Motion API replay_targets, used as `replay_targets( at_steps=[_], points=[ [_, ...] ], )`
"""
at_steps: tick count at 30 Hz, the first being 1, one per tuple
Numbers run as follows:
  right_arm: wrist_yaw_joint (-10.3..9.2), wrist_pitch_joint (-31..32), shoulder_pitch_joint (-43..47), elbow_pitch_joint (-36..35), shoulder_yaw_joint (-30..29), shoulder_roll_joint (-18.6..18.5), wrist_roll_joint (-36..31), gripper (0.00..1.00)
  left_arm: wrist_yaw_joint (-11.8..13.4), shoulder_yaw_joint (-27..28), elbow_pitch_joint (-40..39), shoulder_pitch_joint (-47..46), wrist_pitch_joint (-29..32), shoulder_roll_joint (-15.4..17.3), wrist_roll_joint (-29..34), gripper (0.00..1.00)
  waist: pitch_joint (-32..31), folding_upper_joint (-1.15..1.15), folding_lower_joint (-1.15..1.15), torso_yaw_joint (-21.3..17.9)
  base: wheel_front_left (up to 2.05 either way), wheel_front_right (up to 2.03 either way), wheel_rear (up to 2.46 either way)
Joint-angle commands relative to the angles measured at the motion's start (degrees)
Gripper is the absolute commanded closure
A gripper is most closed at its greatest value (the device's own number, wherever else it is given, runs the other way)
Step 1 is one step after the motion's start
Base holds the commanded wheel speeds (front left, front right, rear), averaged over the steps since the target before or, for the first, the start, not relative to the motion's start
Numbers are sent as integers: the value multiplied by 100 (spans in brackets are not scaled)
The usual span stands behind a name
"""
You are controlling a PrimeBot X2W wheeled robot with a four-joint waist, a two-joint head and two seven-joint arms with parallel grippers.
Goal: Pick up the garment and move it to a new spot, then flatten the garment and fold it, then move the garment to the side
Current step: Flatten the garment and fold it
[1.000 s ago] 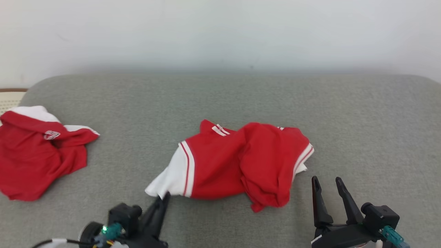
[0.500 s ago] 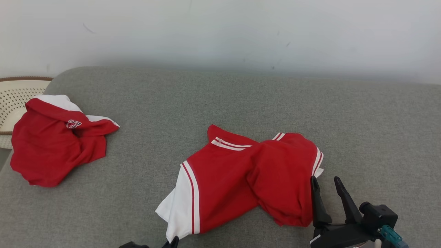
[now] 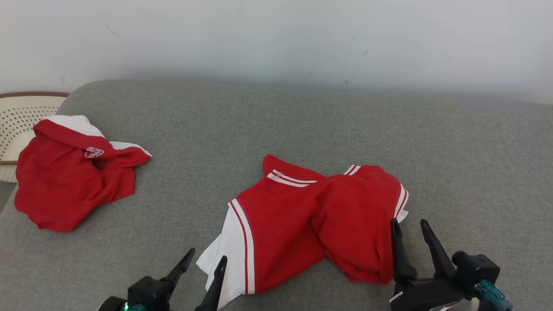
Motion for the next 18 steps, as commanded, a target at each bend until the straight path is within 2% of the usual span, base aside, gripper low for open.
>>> replay_targets(
  at_steps=[1,8,18],
  points=[
    [7,-8,-71,14,28,-6,31,0,-4,36,36,-115,13,114,64,0,5,0,0,-26,0,0,0],
    [7,-9,-236,5,99,-8,46,0,-135,134,243,-737,45,197,180,0,155,0,0,-358,0,0,0],
    [7,-8,-419,-5,97,-7,159,0,-459,280,798,-1586,232,276,18,0,511,0,0,-1183,0,0,0]
  ],
)
